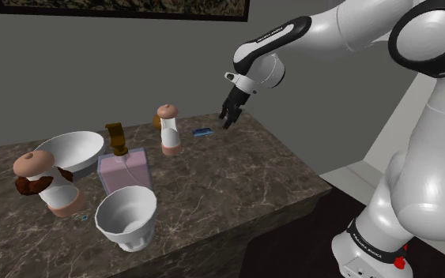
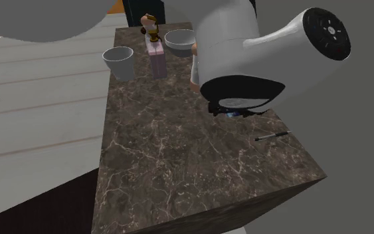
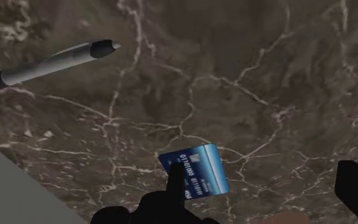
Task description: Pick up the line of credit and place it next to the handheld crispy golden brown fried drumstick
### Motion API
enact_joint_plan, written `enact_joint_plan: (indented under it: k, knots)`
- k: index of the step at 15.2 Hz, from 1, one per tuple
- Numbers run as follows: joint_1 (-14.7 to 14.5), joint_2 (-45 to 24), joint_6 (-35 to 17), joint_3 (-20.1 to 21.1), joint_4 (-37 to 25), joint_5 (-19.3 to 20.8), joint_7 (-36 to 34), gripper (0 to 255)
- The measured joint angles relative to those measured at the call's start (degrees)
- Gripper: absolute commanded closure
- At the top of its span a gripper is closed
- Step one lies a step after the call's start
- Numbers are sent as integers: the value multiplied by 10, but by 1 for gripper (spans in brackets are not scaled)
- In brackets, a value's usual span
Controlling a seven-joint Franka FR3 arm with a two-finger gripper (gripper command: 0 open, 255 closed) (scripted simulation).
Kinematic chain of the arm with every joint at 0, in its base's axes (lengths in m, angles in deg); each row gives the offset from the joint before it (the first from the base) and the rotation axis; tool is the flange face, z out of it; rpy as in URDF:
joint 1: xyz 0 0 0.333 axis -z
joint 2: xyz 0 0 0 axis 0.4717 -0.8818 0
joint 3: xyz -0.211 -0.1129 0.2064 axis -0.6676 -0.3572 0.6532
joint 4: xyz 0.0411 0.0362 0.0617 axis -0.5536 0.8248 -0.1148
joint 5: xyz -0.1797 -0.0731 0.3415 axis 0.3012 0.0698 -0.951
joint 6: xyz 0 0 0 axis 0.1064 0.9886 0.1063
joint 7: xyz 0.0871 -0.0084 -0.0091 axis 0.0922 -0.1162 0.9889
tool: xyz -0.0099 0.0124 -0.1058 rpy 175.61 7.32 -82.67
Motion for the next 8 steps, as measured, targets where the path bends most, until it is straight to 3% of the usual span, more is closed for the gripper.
enact_joint_plan:
  k: [5, 8]
  knots:
    - [13, -95, 29, 32, -109, -66, 108, 0]
    - [19, -135, 40, 47, -156, -86, 144, 0]
